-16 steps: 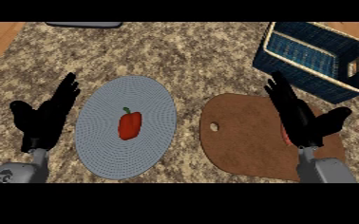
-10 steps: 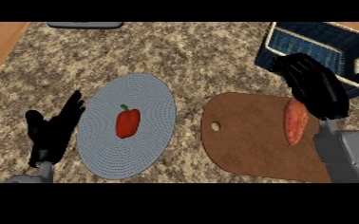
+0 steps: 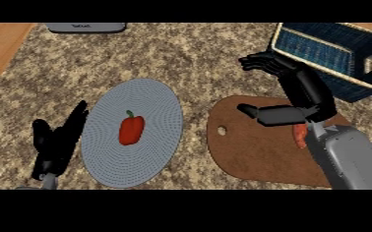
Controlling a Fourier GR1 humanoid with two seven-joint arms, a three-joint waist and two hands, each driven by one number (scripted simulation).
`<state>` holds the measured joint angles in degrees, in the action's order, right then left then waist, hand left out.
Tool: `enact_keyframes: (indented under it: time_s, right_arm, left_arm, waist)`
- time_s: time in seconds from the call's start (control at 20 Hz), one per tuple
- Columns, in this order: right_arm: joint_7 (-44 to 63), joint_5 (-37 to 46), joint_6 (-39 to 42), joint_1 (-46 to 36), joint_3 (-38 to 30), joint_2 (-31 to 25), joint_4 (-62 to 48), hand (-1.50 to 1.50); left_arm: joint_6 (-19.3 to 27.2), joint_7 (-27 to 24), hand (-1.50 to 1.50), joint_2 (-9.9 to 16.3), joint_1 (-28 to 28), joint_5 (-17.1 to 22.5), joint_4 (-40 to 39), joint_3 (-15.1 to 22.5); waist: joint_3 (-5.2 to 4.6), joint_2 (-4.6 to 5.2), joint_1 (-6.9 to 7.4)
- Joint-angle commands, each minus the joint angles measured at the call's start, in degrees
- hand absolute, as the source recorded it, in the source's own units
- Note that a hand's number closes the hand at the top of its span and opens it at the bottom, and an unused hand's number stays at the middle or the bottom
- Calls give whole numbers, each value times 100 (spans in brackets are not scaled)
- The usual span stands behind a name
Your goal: Pick the sweet potato from the cutting board and place it in the basket
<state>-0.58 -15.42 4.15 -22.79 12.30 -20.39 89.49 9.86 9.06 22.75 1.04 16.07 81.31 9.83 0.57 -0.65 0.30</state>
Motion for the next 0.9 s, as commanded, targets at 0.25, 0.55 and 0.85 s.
enact_keyframes:
  time_s: [0.25,0.55,0.85]
  right_arm:
    - [1739,1902,-23,-731,-118,-2281,348,-150]
    - [2589,1090,1726,-1441,-647,-3694,606,-150]
    - [2863,-37,3683,-1721,-726,-4685,265,-150]
  left_arm:
    - [62,347,0,-145,594,7,-161,195]
    - [96,360,0,-160,511,-60,-183,151]
    - [43,482,0,-129,431,-35,-138,99]
  waist:
    - [-93,-11,-168]
    - [-80,18,-166]
    - [-79,38,-129]
